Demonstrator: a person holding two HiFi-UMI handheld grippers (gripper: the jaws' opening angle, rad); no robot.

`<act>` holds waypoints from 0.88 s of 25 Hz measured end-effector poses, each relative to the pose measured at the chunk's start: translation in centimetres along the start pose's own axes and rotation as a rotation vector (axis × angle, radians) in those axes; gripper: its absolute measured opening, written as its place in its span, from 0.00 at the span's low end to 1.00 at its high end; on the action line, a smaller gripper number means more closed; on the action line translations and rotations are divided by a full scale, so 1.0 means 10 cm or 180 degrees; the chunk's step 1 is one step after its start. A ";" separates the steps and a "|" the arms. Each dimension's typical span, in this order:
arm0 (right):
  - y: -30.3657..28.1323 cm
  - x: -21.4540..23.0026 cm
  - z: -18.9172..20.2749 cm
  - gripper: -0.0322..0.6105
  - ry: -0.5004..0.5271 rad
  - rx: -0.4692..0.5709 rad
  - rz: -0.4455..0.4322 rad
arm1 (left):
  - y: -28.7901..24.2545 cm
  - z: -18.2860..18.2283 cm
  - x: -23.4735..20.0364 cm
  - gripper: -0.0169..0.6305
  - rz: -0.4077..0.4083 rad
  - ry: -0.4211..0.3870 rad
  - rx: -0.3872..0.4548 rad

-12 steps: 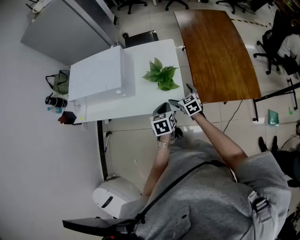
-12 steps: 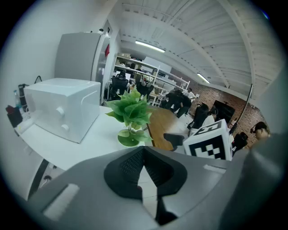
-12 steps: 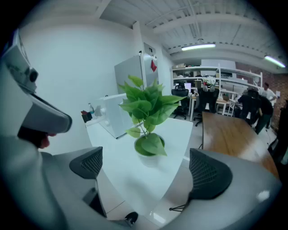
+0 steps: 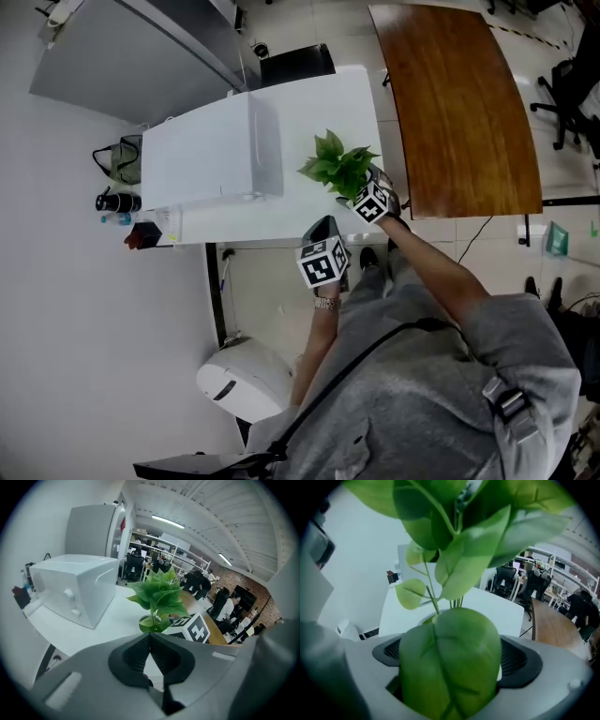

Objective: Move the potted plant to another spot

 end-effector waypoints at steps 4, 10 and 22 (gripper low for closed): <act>-0.17 0.02 0.03 0.96 -0.0018 -0.0031 -0.0080 | 0.01 -0.03 -0.18 0.05 -0.0184 0.0130 -0.0003; -0.15 0.01 0.02 0.91 0.0121 0.0076 -0.0174 | -0.06 -0.04 -0.21 0.05 -0.0264 0.0190 -0.0010; 1.07 1.32 1.00 0.90 -0.0790 0.0204 0.0923 | -0.59 -0.22 0.73 0.05 0.0361 -0.0354 -0.0106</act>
Point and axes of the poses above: the fingertips, and each gripper's own axes: y backward along the fingers, x to its right, z out of its underside, the point moved 2 cm from there along y, backward along the fingers, and after that the axes turned 6 degrees about -z, right-handed, at the moved point
